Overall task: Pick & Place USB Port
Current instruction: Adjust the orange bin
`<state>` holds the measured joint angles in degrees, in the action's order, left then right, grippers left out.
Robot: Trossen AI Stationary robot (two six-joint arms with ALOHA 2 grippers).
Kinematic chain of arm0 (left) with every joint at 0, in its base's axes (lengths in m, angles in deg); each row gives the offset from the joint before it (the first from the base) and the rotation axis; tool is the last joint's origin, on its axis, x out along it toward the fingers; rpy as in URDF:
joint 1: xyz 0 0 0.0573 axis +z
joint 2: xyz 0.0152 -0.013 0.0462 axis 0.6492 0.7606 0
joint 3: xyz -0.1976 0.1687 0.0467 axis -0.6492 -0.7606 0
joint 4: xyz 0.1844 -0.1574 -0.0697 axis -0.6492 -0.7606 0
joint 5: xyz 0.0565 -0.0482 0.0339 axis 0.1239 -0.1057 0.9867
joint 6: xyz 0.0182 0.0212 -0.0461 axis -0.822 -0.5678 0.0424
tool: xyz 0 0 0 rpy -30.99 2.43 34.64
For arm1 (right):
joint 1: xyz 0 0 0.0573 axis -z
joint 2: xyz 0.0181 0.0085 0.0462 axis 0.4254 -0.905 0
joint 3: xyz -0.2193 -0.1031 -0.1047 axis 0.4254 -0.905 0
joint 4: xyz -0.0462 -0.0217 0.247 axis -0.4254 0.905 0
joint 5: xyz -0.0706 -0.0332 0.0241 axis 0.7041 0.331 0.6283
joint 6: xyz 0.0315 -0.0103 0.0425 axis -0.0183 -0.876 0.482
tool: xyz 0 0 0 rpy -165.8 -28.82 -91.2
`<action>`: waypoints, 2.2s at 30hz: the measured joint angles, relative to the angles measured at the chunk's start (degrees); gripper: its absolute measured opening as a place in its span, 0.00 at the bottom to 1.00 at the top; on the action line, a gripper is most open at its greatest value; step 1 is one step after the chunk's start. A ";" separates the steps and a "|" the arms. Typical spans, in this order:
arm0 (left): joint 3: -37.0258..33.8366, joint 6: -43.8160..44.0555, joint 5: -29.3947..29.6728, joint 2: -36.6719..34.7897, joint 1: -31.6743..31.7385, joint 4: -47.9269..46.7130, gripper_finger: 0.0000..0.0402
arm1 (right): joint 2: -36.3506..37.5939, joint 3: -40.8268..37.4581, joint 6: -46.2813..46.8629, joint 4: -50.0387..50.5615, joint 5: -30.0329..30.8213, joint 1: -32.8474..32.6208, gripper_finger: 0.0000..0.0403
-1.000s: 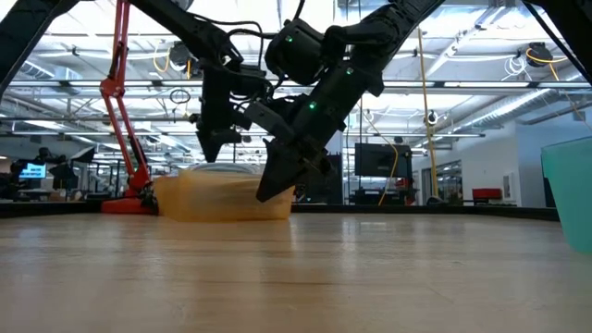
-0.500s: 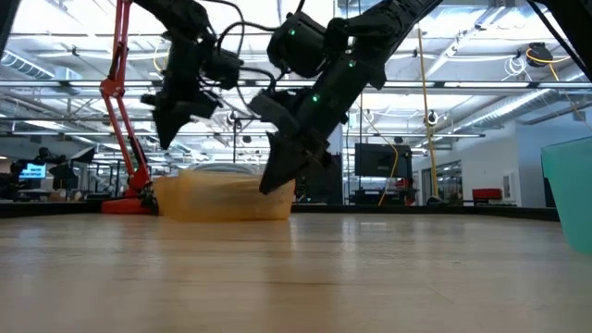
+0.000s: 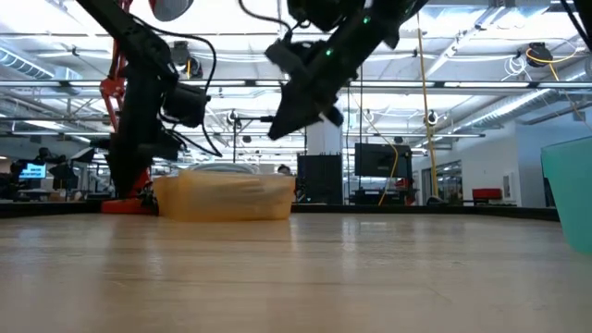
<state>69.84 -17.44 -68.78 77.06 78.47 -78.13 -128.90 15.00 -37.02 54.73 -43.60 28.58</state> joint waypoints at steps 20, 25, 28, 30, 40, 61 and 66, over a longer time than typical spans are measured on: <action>5.54 -0.67 -2.27 2.25 0.27 12.93 0.00 | 7.30 -0.04 0.07 7.73 4.16 -1.01 0.00; 10.48 -3.26 -2.65 8.75 0.19 11.63 0.00 | 7.30 -0.08 0.31 7.70 4.09 -1.16 0.00; 13.87 -5.20 -2.67 13.78 0.07 12.11 0.00 | 7.30 -0.08 0.44 7.99 4.09 -1.25 0.00; 16.53 -6.13 -2.52 16.94 0.05 11.74 0.00 | 7.30 -0.08 0.51 8.23 4.13 -1.55 0.00; 30.25 -9.09 -0.15 24.07 2.86 10.52 0.00 | 7.28 -0.12 1.95 10.92 5.73 -3.54 0.00; 32.50 -18.87 -7.55 7.34 -2.60 -5.54 0.00 | 8.61 -0.19 3.56 15.19 6.92 -3.54 0.00; 25.31 -16.77 -9.65 2.40 -13.16 -2.98 0.00 | 12.45 -1.87 5.42 17.42 8.45 -3.85 0.00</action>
<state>95.15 -34.21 -78.43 79.46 65.31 -81.11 -116.45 13.13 -31.60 72.15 -35.15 24.73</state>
